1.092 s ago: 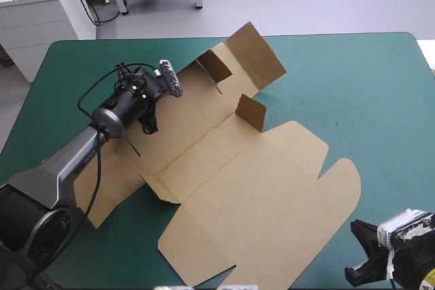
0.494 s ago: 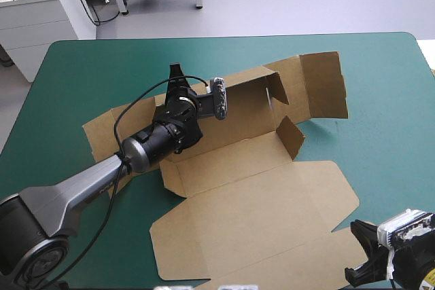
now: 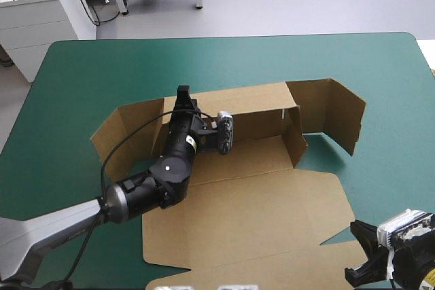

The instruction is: Fold the box

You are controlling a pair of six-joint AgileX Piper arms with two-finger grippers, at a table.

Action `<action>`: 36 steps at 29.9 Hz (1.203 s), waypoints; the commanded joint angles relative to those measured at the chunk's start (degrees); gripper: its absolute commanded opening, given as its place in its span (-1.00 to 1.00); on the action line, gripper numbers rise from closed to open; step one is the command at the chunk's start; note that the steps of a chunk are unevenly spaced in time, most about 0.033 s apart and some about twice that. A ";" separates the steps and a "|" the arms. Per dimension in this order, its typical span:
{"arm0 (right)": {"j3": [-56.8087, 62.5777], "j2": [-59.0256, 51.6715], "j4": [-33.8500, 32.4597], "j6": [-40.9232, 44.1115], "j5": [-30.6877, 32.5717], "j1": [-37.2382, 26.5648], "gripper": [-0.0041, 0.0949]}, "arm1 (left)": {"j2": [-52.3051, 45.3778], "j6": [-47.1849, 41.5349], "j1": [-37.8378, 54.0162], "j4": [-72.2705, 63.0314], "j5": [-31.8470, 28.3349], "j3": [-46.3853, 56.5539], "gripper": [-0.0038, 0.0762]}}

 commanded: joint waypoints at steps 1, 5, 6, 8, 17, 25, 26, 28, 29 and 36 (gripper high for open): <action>-1.50 0.84 0.25 -0.52 -3.27 -0.25 -0.92 | -4.44 -6.94 -2.34 12.08 0.69 3.37 -0.92; -1.50 0.84 0.13 -0.38 -3.37 -0.25 -0.92 | -5.48 -7.21 -3.75 12.36 0.96 7.08 -0.92; -1.50 0.84 0.05 -0.14 -3.53 -0.25 -0.92 | -5.47 -7.21 -3.72 12.36 0.70 7.74 -0.92; -1.50 0.84 -0.71 -0.14 -3.79 -0.25 -0.92 | -5.47 -7.21 -3.77 12.36 0.46 8.13 -0.92; -1.50 1.08 -1.08 -0.14 -3.82 -0.25 -0.67 | -5.47 -7.10 -3.65 12.36 0.35 8.16 -0.92; -1.50 1.60 -1.08 3.66 -2.80 -0.25 0.74 | -5.47 -7.10 -3.65 12.36 0.49 8.16 -0.92; -1.50 1.93 -1.08 4.07 -2.52 -0.25 0.82 | -5.47 -7.10 -3.65 12.36 0.49 8.16 -0.92; -1.50 3.13 -1.08 4.45 -2.29 -0.25 0.92 | -5.47 -7.10 -3.65 12.36 0.49 8.16 -0.92; -1.63 3.86 -1.17 4.80 -2.29 -0.25 0.92 | -5.47 -7.10 -3.65 12.36 0.49 8.16 -0.92; -6.37 12.63 -6.11 10.82 -5.62 -0.25 0.91 | -5.47 -7.10 -3.65 12.36 0.49 8.16 -0.92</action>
